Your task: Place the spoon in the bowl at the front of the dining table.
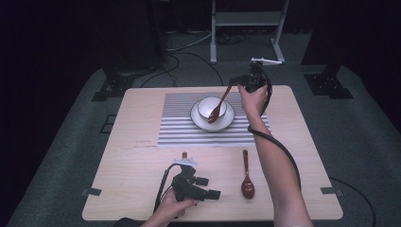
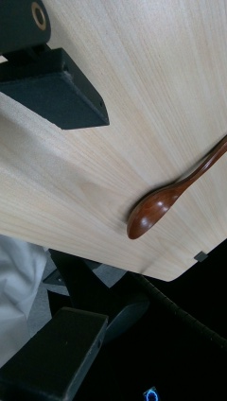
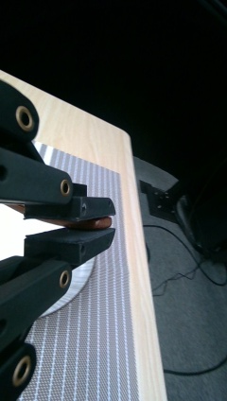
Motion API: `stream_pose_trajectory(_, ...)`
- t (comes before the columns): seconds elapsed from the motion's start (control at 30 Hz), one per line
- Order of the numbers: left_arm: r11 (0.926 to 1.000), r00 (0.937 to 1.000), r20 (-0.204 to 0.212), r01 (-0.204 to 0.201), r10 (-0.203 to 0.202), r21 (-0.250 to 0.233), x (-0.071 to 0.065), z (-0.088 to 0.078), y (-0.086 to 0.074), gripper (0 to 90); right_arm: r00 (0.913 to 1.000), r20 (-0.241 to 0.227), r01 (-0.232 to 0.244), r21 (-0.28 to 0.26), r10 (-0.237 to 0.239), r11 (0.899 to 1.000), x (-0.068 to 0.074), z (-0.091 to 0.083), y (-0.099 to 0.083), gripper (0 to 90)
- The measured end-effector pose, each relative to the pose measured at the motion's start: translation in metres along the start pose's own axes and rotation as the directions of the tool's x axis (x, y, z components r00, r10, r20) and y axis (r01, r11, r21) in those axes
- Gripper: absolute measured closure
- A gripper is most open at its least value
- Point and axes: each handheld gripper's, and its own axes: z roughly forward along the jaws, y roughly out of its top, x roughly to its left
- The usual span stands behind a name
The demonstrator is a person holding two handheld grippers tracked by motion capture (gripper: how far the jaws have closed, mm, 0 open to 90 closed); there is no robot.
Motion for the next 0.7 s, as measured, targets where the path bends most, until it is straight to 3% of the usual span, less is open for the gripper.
stream_pose_trajectory(0.3, 1.0, 1.0, 0.004, -0.003, 0.003, 0.002, -0.001, 0.0, 0.0, 5.2, 0.9994, 0.025, -0.022, -0.053, 0.024, 0.998, -0.005, -0.009, 0.005, 83.2)
stream_pose_trajectory(0.7, 1.0, 1.0, 0.005, -0.002, 0.002, 0.005, -0.001, 0.001, 0.0, 5.3, 0.9983, 0.033, -0.045, -0.073, 0.047, 0.996, -0.013, -0.009, 0.002, 83.2)
